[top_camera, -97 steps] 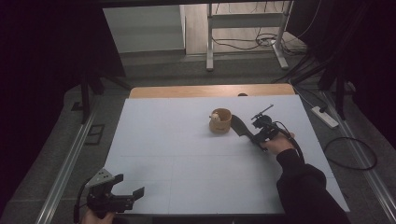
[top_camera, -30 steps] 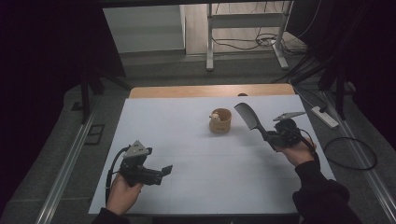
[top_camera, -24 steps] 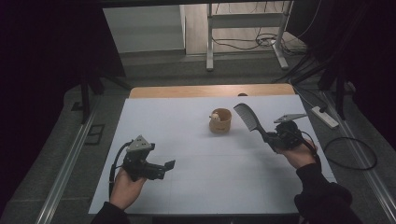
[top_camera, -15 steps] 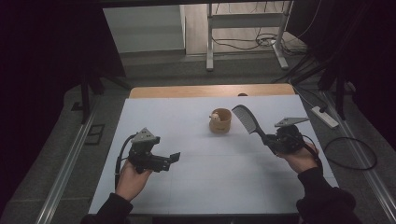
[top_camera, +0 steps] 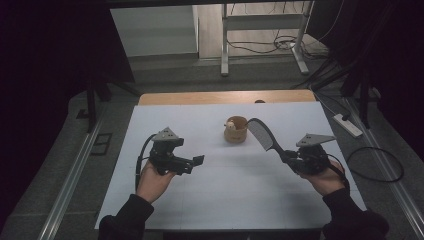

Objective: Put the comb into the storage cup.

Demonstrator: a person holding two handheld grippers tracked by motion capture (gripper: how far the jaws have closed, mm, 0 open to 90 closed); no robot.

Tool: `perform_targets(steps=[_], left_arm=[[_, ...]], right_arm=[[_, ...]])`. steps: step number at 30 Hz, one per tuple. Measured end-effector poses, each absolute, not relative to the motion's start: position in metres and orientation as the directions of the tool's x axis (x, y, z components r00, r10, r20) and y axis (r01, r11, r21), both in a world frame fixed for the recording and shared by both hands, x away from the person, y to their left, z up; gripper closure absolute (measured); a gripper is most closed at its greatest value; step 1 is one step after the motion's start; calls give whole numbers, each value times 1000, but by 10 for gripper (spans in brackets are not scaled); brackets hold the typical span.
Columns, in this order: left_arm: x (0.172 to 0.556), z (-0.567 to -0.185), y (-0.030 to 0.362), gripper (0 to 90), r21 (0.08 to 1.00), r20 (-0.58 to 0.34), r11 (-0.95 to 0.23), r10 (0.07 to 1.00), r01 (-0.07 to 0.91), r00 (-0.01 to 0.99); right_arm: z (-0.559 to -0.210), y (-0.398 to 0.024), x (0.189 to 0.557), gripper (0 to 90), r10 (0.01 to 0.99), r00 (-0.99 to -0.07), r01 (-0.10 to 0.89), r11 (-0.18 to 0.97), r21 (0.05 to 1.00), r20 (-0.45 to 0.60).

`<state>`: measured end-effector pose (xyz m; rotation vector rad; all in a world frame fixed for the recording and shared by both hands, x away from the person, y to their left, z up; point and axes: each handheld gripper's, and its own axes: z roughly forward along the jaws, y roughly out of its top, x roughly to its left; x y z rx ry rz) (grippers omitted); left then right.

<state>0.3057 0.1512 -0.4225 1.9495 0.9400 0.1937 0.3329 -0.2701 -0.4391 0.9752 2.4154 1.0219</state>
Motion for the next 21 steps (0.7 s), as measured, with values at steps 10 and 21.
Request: perform_targets(steps=[10,21], left_arm=[[322,-416,140,0,806,-259,-277,629,523,733],[334,-412,127,0,807,-280,-284,587,517,759]], right_arm=[[-439,-270,311,724,660,-749,409,535,739,-62],[-438,-267,292,724,629,-773,372,551,747,-79]])
